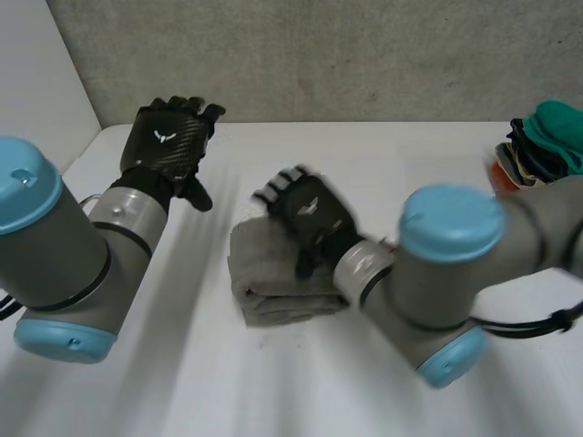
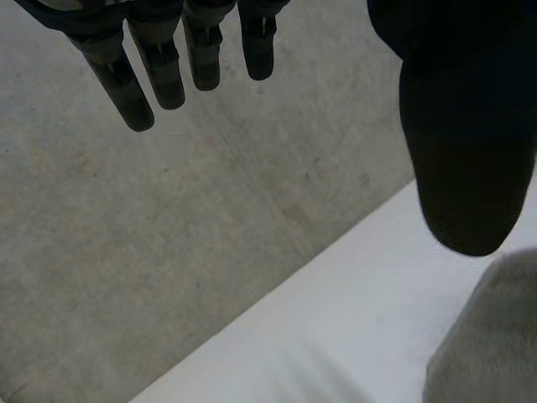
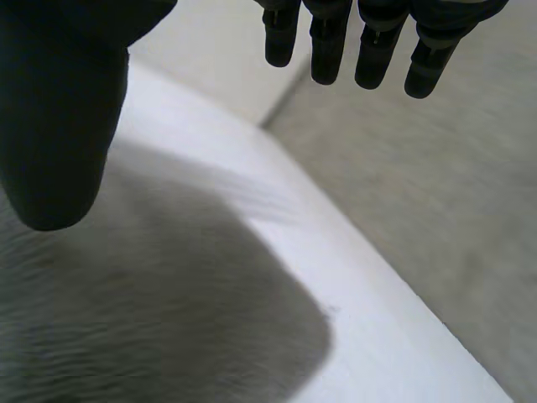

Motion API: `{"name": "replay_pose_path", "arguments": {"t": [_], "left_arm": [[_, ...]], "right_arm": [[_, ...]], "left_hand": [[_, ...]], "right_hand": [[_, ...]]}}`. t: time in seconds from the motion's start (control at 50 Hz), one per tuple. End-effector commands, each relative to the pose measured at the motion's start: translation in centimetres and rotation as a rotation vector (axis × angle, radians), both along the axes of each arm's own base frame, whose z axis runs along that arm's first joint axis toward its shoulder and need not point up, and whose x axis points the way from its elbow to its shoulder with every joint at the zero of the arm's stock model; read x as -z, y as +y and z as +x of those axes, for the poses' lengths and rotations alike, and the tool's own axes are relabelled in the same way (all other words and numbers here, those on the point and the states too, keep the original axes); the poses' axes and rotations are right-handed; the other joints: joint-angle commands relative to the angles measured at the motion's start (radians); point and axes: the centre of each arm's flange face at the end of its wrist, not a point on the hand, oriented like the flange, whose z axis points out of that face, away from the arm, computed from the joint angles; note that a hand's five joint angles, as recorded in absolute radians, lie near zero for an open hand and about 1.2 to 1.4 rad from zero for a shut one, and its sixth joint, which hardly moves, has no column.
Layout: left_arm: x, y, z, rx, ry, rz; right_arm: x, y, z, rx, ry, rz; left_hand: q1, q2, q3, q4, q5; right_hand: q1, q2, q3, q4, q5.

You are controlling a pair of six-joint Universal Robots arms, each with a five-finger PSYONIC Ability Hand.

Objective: Fold the laundry.

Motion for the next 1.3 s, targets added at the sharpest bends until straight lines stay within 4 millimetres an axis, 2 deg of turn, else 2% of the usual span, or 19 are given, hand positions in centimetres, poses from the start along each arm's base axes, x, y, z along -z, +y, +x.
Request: {"name": "replay_pose_path", "arguments": {"t": [0.02,0.08,0.1,0.14,0.18,0.28,0.38,0.48,0.54,0.6,0.62,0.66,0.72,0.78,0.8,0.88,0.96,1.0,1.3], "left_arm": [[0.8,2.1,-4.5,0.120,0.028,0.049],[2.3,2.7,-5.7,0.140,-0.006,0.097],[3.8,2.7,-6.3,0.139,-0.038,0.140],[5.3,2.5,-6.6,0.122,-0.072,0.183],[7.3,2.1,-6.4,0.072,-0.126,0.250],[10.4,2.4,-5.4,-0.013,-0.249,0.381],[11.9,2.6,-4.7,-0.030,-0.300,0.444],[12.1,2.7,-4.2,-0.034,-0.316,0.460],[11.8,2.4,-4.0,-0.039,-0.318,0.452],[9.7,1.6,-3.7,-0.032,-0.278,0.414],[8.2,1.4,-3.5,-0.015,-0.249,0.389],[6.7,1.2,-3.6,0.017,-0.214,0.354],[3.3,1.4,-4.3,0.107,-0.145,0.271],[-0.2,1.4,-4.8,0.192,-0.076,0.173],[-1.5,1.2,-4.9,0.223,-0.052,0.136],[-3.8,1.3,-5.8,0.366,-0.024,0.076],[-4.7,2.6,-6.5,0.547,-0.028,0.092],[-4.7,3.1,-6.6,0.598,-0.033,0.111],[-2.4,3.3,-7.4,0.663,-0.059,0.185]], "right_arm": [[-3.6,-2.7,-3.7,0.135,-0.220,0.253],[-2.7,-3.5,-3.9,0.158,-0.174,0.323],[-2.2,-3.7,-3.8,0.160,-0.158,0.343],[-1.1,-4.2,-3.7,0.172,-0.131,0.381],[0.1,-4.8,-3.3,0.170,-0.103,0.425],[2.4,-5.6,-2.8,0.163,-0.053,0.505],[5.0,-5.9,-2.8,0.166,0.044,0.547],[4.9,-6.2,-3.1,0.180,0.132,0.452],[3.0,-6.1,-3.2,0.197,0.166,0.354],[1.1,-6.1,-3.3,0.206,0.154,0.287],[0.6,-6.1,-3.4,0.207,0.151,0.259],[-0.6,-5.6,-3.6,0.204,0.114,0.191],[-0.8,-4.8,-3.7,0.198,0.095,0.146],[-0.6,-2.7,-3.5,0.164,0.090,0.090],[-0.1,-1.2,-3.4,0.138,0.096,0.075],[1.9,2.4,-2.7,0.060,0.136,0.077],[3.8,4.3,-2.4,0.018,0.160,0.099],[5.3,4.2,-2.3,0.019,0.160,0.095],[8.7,1.9,-0.4,0.022,0.125,-0.039]], "left_hand": [[-0.006,-0.024,-0.028,-0.016,-0.038],[-0.006,-0.024,-0.028,-0.016,-0.038],[-0.006,-0.024,-0.028,-0.016,-0.038],[-0.006,-0.024,-0.028,-0.016,-0.038],[-0.006,-0.024,-0.028,-0.016,-0.038],[-0.011,-0.030,-0.033,-0.022,-0.044],[0.006,-0.012,-0.016,-0.004,-0.026],[0.012,-0.006,-0.010,0.002,-0.020],[0.012,-0.006,-0.010,0.002,-0.020],[0.012,-0.006,-0.010,0.002,-0.020],[-0.002,-0.021,-0.024,-0.013,-0.035],[-0.011,-0.030,-0.033,-0.022,-0.044],[-0.014,-0.033,-0.036,-0.025,-0.047],[-0.014,-0.033,-0.036,-0.025,-0.047],[-0.011,-0.030,-0.033,-0.022,-0.044],[0.003,-0.015,-0.019,-0.007,-0.029],[0.003,-0.015,-0.019,-0.007,-0.029],[0.003,-0.015,-0.019,-0.007,-0.029],[-0.003,-0.021,-0.025,-0.013,-0.035]], "right_hand": [[-0.050,-0.042,-0.036,-0.036,-0.045],[-0.050,-0.042,-0.036,-0.036,-0.045],[-0.050,-0.042,-0.036,-0.036,-0.045],[-0.050,-0.042,-0.036,-0.036,-0.045],[-0.050,-0.042,-0.036,-0.036,-0.045],[-0.050,-0.042,-0.036,-0.036,-0.045],[-0.050,-0.042,-0.036,-0.036,-0.045],[-0.050,-0.042,-0.036,-0.036,-0.045],[-0.050,-0.042,-0.036,-0.036,-0.045],[-0.050,-0.042,-0.036,-0.036,-0.045],[-0.050,-0.042,-0.036,-0.036,-0.045],[-0.050,-0.042,-0.036,-0.036,-0.045],[-0.050,-0.042,-0.036,-0.036,-0.045],[-0.050,-0.042,-0.036,-0.036,-0.045],[-0.050,-0.042,-0.036,-0.036,-0.045],[-0.050,-0.042,-0.036,-0.036,-0.045],[-0.050,-0.042,-0.036,-0.036,-0.045],[-0.050,-0.042,-0.036,-0.036,-0.045],[-0.050,-0.042,-0.036,-0.036,-0.045]]}}
